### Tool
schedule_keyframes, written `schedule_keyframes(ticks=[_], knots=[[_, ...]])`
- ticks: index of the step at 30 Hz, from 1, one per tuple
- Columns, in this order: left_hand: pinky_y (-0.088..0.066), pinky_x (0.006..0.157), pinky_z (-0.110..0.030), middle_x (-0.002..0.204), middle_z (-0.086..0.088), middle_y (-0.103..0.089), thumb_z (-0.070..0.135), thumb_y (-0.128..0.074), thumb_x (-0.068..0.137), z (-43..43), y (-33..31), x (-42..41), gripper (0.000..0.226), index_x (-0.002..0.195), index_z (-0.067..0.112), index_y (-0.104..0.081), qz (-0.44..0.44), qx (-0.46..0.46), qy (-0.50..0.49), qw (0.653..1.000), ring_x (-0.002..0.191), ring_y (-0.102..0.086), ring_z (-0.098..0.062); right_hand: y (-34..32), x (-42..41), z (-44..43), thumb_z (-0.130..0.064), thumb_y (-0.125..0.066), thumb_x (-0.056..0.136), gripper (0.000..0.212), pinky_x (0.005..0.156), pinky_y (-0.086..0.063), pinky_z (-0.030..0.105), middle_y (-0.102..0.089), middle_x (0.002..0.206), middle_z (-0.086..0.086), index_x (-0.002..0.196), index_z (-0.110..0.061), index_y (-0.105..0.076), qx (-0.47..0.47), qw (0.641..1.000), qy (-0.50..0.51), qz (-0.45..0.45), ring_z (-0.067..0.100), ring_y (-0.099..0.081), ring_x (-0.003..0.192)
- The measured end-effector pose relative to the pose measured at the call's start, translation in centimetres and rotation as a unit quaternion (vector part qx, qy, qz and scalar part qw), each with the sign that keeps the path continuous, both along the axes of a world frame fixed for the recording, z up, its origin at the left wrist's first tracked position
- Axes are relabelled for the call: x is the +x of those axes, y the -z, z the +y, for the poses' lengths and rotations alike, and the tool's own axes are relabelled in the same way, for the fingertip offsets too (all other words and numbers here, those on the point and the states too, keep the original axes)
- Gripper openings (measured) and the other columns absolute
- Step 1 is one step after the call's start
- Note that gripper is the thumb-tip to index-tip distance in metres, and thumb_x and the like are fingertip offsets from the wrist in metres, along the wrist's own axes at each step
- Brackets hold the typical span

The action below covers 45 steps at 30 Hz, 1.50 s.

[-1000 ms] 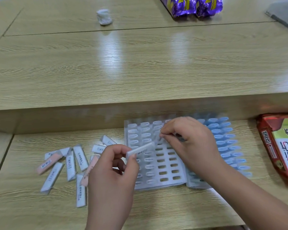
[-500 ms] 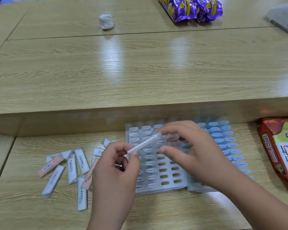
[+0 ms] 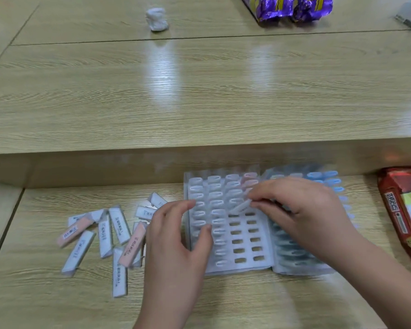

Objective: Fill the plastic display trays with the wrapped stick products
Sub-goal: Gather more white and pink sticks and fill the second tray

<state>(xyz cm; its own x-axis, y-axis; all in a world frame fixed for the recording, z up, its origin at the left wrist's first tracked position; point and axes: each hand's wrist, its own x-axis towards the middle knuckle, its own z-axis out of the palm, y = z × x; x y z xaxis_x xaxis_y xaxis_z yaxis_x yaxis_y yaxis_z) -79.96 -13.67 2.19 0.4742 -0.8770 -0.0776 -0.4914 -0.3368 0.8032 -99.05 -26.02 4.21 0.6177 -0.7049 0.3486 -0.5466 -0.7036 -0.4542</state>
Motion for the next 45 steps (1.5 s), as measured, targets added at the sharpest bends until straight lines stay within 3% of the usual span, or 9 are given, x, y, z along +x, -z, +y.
schedule_keyframes(ticks=[8, 10, 17, 21, 25, 30, 36, 42, 45], knots=[[-0.051, 0.088, -0.035, 0.126, 0.035, -0.042, 0.048, -0.058, 0.085, 0.2, 0.7, -0.1, 0.035, 0.119, 0.052, -0.052, -0.011, -0.026, 0.010, 1.000, 0.119, -0.049, -0.001, 0.5, 1.1, -0.2, -0.020, -0.066, 0.092, 0.014, 0.065, -0.057, 0.037, -0.075, 0.089, -0.004, 0.088, -0.012, -0.077, -0.044, 0.995, -0.086, 0.035, 0.023, -0.070, 0.082], [-0.051, 0.087, -0.031, 0.126, 0.034, -0.042, 0.048, -0.057, 0.086, 0.2, 0.9, 0.0, 0.035, 0.120, 0.051, -0.052, -0.012, -0.033, 0.012, 0.999, 0.120, -0.047, 0.003, 0.2, 1.0, -0.4, -0.009, -0.074, 0.085, 0.004, 0.064, -0.057, 0.037, -0.075, 0.089, -0.001, 0.088, -0.009, -0.077, -0.068, 0.990, -0.113, 0.052, 0.025, -0.069, 0.080], [-0.051, 0.087, -0.026, 0.126, 0.032, -0.046, 0.044, -0.060, 0.088, 0.2, 1.3, 0.0, 0.034, 0.121, 0.050, -0.052, 0.015, -0.048, 0.011, 0.999, 0.119, -0.049, 0.003, 0.8, 1.8, 0.5, -0.003, -0.089, 0.065, 0.028, 0.049, -0.047, 0.030, -0.067, 0.089, 0.006, 0.088, -0.012, -0.077, -0.080, 0.986, -0.096, 0.114, 0.026, -0.064, 0.073], [-0.051, 0.088, -0.020, 0.127, 0.039, -0.049, 0.056, -0.059, 0.088, 1.1, 1.0, 0.6, 0.037, 0.123, 0.061, -0.048, 0.055, -0.041, 0.012, 0.998, 0.116, -0.054, 0.008, 0.9, 1.8, 0.8, -0.002, -0.085, 0.074, 0.020, 0.063, -0.057, 0.036, -0.074, 0.088, 0.000, 0.088, -0.015, -0.080, -0.116, 0.986, -0.089, 0.086, 0.024, -0.071, 0.081], [-0.049, 0.068, -0.007, 0.111, 0.033, -0.061, 0.052, -0.060, 0.088, 3.8, 1.0, 3.7, 0.024, 0.111, 0.058, -0.060, 0.073, -0.046, -0.028, 0.996, 0.100, -0.063, 0.008, 0.1, 2.5, 1.9, -0.008, -0.072, 0.086, 0.010, 0.076, -0.055, 0.036, -0.075, 0.089, -0.001, 0.091, -0.013, -0.079, -0.149, 0.985, -0.047, 0.070, 0.025, -0.071, 0.083], [-0.043, 0.063, -0.009, 0.097, 0.015, -0.062, 0.023, -0.065, 0.089, 7.0, 2.5, 13.0, 0.022, 0.094, 0.044, -0.064, -0.084, -0.007, -0.141, 0.986, 0.079, -0.061, 0.000, -1.3, 9.3, 7.4, -0.022, -0.067, 0.090, 0.013, 0.073, -0.054, 0.035, -0.072, 0.098, -0.007, 0.100, -0.019, -0.075, -0.029, 0.999, 0.019, -0.013, 0.021, -0.067, 0.085], [-0.048, 0.070, -0.033, 0.122, -0.001, -0.055, 0.038, -0.063, 0.093, 5.9, 3.1, 20.3, 0.032, 0.122, 0.024, -0.065, -0.214, 0.129, -0.074, 0.965, 0.096, -0.060, -0.021, 1.2, 20.2, 10.4, -0.066, -0.043, 0.092, 0.052, 0.066, -0.041, 0.032, -0.054, 0.117, -0.002, 0.127, -0.027, -0.045, 0.172, 0.958, 0.075, 0.216, 0.021, -0.059, 0.103], [-0.048, 0.065, -0.034, 0.108, 0.005, -0.060, 0.036, -0.064, 0.092, 6.0, 3.8, 20.4, 0.028, 0.118, 0.026, -0.064, -0.212, 0.112, -0.029, 0.970, 0.091, -0.058, -0.018, 3.5, 21.6, 10.0, -0.052, -0.055, 0.091, 0.039, 0.046, -0.024, 0.028, -0.062, 0.104, -0.003, 0.118, -0.027, -0.040, 0.197, 0.941, 0.146, 0.233, 0.019, -0.056, 0.078], [-0.051, 0.066, -0.036, 0.102, 0.008, -0.059, 0.037, -0.064, 0.093, 6.0, 3.7, 20.8, 0.022, 0.113, 0.027, -0.065, -0.199, 0.101, -0.030, 0.974, 0.086, -0.059, -0.016, 3.4, 20.8, 9.9, -0.044, -0.055, 0.093, 0.034, 0.052, -0.031, 0.030, -0.066, 0.105, -0.005, 0.122, -0.029, -0.047, 0.219, 0.945, 0.162, 0.183, 0.020, -0.064, 0.089]])
